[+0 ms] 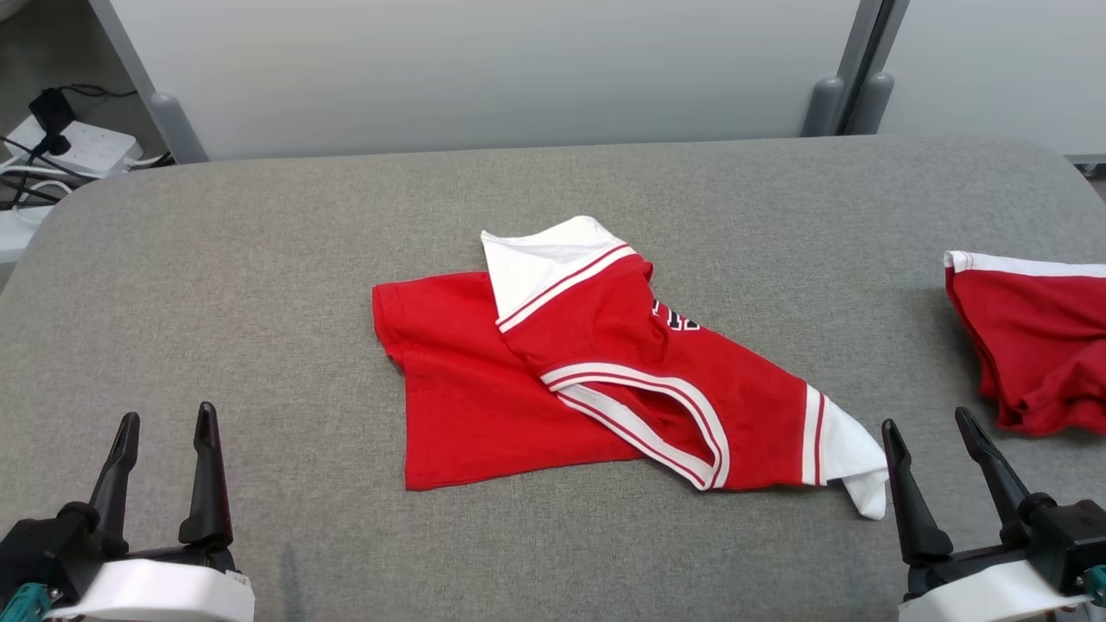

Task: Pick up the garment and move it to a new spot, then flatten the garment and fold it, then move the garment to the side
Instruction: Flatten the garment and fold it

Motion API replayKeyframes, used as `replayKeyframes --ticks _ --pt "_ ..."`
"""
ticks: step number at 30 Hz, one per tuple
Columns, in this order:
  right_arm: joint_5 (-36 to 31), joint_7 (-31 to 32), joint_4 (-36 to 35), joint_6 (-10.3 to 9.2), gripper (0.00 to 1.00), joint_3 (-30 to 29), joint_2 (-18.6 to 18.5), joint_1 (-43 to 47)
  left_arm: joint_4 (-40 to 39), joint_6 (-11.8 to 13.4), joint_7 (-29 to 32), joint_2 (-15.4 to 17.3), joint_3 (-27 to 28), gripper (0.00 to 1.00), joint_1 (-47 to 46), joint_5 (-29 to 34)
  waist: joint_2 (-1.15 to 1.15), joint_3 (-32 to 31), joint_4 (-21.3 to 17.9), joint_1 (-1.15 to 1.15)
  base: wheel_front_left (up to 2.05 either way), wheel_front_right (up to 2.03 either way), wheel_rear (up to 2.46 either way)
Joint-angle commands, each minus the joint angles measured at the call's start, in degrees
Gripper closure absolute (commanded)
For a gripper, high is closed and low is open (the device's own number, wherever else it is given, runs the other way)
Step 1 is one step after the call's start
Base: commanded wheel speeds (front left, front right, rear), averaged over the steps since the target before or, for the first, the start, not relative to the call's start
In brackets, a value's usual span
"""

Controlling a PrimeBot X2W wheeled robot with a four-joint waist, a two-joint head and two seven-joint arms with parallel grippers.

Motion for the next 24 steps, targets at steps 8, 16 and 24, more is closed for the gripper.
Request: replayKeyframes --ticks 8,16,24 --pt "0.5 -0.1 -2.1 0.07 0.0 0.6 -0.1 0.1 -1.0 -2.3 -0.4 3.1 1.5 0.0 -0.7 0.7 0.0 -1.5 0.0 0.0 0.0 0.0 0.0" --pt "1.0 0.6 -2.2 0.07 0.0 0.5 0.2 0.6 -0.5 -2.6 -0.5 3.4 0.5 0.0 -0.9 1.9 0.0 -1.7 0.5 0.0 0.0 0.0 0.0" --pt "1.1 0.8 -2.5 0.07 0.0 0.6 0.3 0.5 -0.6 -2.0 -0.3 3.4 0.3 0.0 -1.0 2.3 0.0 -1.2 0.5 0.0 0.0 0.0 0.0"
